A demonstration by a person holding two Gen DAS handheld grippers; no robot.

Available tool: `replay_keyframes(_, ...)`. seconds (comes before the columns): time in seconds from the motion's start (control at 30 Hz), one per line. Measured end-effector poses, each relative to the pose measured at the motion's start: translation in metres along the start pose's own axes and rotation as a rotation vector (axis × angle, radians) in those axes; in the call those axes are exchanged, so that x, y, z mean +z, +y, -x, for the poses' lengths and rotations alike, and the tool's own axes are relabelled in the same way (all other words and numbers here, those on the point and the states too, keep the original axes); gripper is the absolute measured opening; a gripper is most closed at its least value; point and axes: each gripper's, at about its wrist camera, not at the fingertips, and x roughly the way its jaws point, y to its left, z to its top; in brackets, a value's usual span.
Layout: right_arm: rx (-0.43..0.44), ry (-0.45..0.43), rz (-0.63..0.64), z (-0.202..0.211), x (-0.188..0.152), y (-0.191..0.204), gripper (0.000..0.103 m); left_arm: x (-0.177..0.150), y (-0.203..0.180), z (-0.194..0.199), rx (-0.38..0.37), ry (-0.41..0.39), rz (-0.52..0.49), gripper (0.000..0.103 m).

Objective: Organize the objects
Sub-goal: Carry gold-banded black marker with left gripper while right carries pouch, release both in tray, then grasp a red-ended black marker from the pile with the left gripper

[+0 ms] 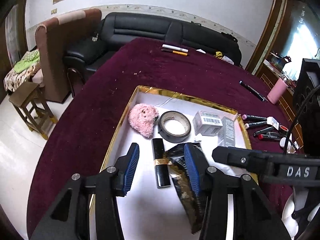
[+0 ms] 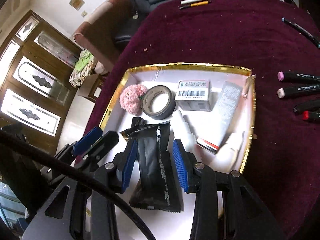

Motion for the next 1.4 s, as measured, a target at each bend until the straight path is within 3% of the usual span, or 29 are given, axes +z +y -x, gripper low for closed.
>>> replay_keyframes(0.2, 0.006, -0.059, -0.020, 0.029, -0.012, -0.020, 0.036, -0.005, -0.032, 0.022, 0.003, -0.040, -0.065, 0.045)
replay_keyframes(0.4, -0.006, -0.105, -0.081, 0.066, -0.033, -0.065, 0.039, -0.010, -0.075, 0.038, 0.010, -0.069, -0.157, 0.045)
replay_keyframes(0.8, -0.096, -0.302, -0.339, 0.178, -0.086, -0.220, 0.041, -0.020, -0.164, 0.031, -0.042, -0.020, -0.303, 0.046)
replay_keyframes(0.87, -0.113, -0.339, -0.391, 0.194, -0.096, -0.244, 0.047, -0.021, -0.178, 0.024, -0.077, 0.008, -0.313, 0.045)
replay_keyframes(1.07, -0.098, -0.394, -0.501, 0.212, -0.121, -0.298, 0.048, -0.023, -0.229, -0.006, -0.174, 0.074, -0.373, 0.045)
replay_keyframes(1.3, -0.053, -0.398, -0.548, 0.212, -0.133, -0.331, 0.048, -0.013, -0.302, -0.068, -0.239, 0.093, -0.588, 0.045)
replay_keyframes(1.4, -0.035, -0.392, -0.559, 0.208, -0.134, -0.338, 0.048, -0.004, -0.329, -0.097, -0.210, 0.086, -0.696, 0.045)
